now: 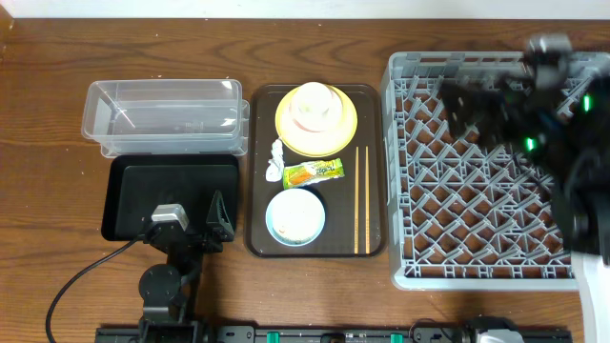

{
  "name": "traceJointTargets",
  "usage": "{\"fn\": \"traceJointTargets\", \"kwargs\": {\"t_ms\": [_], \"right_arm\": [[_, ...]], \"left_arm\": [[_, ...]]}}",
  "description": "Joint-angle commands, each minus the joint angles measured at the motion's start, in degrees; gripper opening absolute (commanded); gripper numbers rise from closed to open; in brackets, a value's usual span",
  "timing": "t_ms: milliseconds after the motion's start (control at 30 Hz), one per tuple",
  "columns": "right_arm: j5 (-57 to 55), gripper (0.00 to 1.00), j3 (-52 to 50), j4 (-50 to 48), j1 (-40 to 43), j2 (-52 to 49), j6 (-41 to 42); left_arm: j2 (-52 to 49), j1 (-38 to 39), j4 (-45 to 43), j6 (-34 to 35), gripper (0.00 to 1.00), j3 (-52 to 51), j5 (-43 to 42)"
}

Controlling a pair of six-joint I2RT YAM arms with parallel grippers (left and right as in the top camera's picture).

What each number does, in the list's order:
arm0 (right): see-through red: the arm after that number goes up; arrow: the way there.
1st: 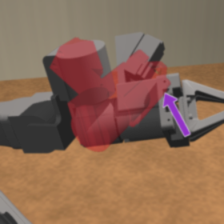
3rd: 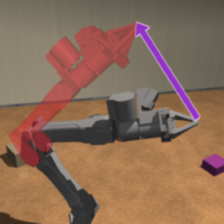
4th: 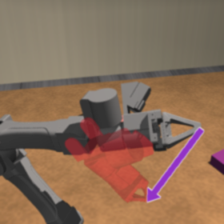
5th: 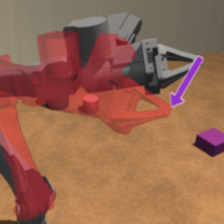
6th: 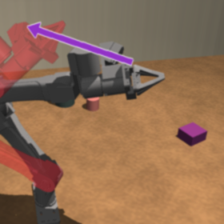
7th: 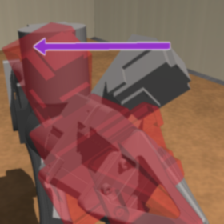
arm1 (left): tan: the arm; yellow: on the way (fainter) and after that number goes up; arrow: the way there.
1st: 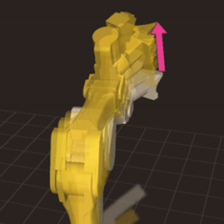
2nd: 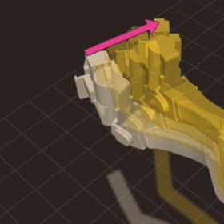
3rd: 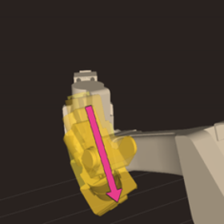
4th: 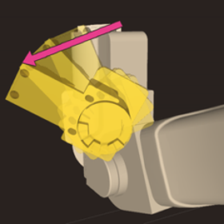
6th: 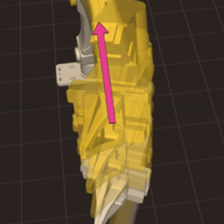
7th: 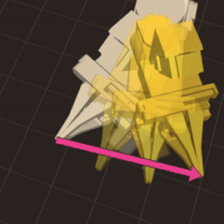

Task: Sort waste into correct bins and load items into the dishwasher rack
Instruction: 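Reach the right gripper to the first wooden chopstick on the tray and grasp it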

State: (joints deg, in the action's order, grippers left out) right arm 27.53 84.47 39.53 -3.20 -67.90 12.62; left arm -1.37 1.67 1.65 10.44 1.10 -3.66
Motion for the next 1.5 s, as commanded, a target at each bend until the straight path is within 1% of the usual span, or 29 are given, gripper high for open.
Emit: {"fn": "traceJointTargets", "kwargs": {"t_ms": [0, 33, 67, 100, 133, 200, 233, 267, 367, 500, 567, 600, 733, 800, 933, 1033, 1133, 1200, 1267, 1300, 1400, 1467], "right_arm": [[17.27, 0.99, 3.26, -1.16, -0.42, -5.03, 5.51], [17.94, 0.99, 3.23, -2.03, -0.57, -6.38, 7.82], [17.92, 0.82, 3.23, -1.86, -0.81, -7.52, 9.79], [17.79, 0.74, 3.19, -0.92, -1.31, -8.66, 11.34], [17.38, 0.7, 3.1, 0.13, -2.08, -9.57, 11.65], [13.25, 0.48, 2.95, 2.6, -4.81, -11.3, 11.61], [9.2, 0.31, 2.89, 4.0, -6.8, -12.04, 11.72], [5.18, 0.25, 2.82, 5.11, -8.81, -12.68, 12.13], [-8.41, 0.16, 2.82, 8.31, -16.44, -14.78, 13.73], [-21.22, 0.02, 2.8, 11.08, -24.96, -17.2, 13.73], [-26.82, 0.01, 2.78, 12.5, -29.2, -19.19, 13.75], [-27.74, 0.01, 2.78, 12.79, -30.42, -19.96, 13.73], [-28.35, 0.03, 2.78, 13.62, -35.32, -24.79, 14.05], [-28.52, 0.03, 2.75, 14.58, -36.26, -26.77, 15.02], [-28.65, 0.03, 2.75, 17.22, -36.61, -30.88, 16.13], [-29.35, 0.06, 2.75, 18.99, -36.57, -33.9, 16.59], [-32.48, 0.07, 2.73, 21.57, -36.46, -36.57, 19.47], [-36.13, 0.1, 2.73, 23.85, -36.33, -38.25, 23.21], [-36.72, 0.18, 2.73, 25.24, -36.11, -39.76, 25.97], [-36.48, 0.19, 2.73, 25.64, -36.09, -40.41, 26.6], [-36.33, 0.19, 2.67, 26.29, -36.24, -42.56, 26.77], [-36.35, 0.17, 2.25, 26.25, -36.24, -43.98, 27.19]], "left_arm": [[0.0, 0.17, 2.12, -0.76, 0.93, -0.87, -0.2], [0.0, 0.17, 2.12, -0.76, 0.93, -0.87, -0.2], [0.02, 0.17, 2.12, -0.76, 0.93, -0.87, -0.2], [0.02, 0.17, 2.12, -0.76, 0.93, -0.87, -0.2], [0.02, 0.17, 2.12, -0.76, 0.93, -0.87, -0.2], [0.02, 0.17, 2.12, -0.76, 0.93, -0.87, -0.2], [0.0, 0.17, 2.12, -0.76, 0.93, -0.87, -0.2], [0.02, 0.17, 2.12, -0.76, 0.93, -0.87, -0.2], [0.02, 0.17, 2.12, -0.76, 0.93, -0.87, -0.2], [0.0, 0.17, 2.12, -0.76, 0.93, -0.87, -0.2], [0.0, 0.17, 2.12, -0.76, 0.93, -0.87, -0.2], [0.02, 0.17, 2.12, -0.74, 0.93, -0.87, -0.2], [0.0, 0.17, 2.12, -0.76, 0.93, -0.87, -0.2], [0.02, 0.17, 2.12, -0.76, 0.93, -0.87, -0.2], [0.02, 0.17, 2.12, -0.76, 0.93, -0.87, -0.2], [0.0, 0.17, 2.12, -0.76, 0.93, -0.87, -0.2], [0.02, 0.17, 2.12, -0.76, 0.93, -0.87, -0.2], [0.02, 0.17, 2.12, -0.76, 0.93, -0.87, -0.2], [0.02, 0.17, 2.12, -0.76, 0.93, -0.87, -0.2], [0.0, 0.17, 2.12, -0.76, 0.94, -0.87, -0.2], [0.0, 0.17, 2.12, -0.76, 0.93, -0.87, -0.2], [0.0, 0.17, 2.12, -0.76, 0.93, -0.87, -0.2]]}}
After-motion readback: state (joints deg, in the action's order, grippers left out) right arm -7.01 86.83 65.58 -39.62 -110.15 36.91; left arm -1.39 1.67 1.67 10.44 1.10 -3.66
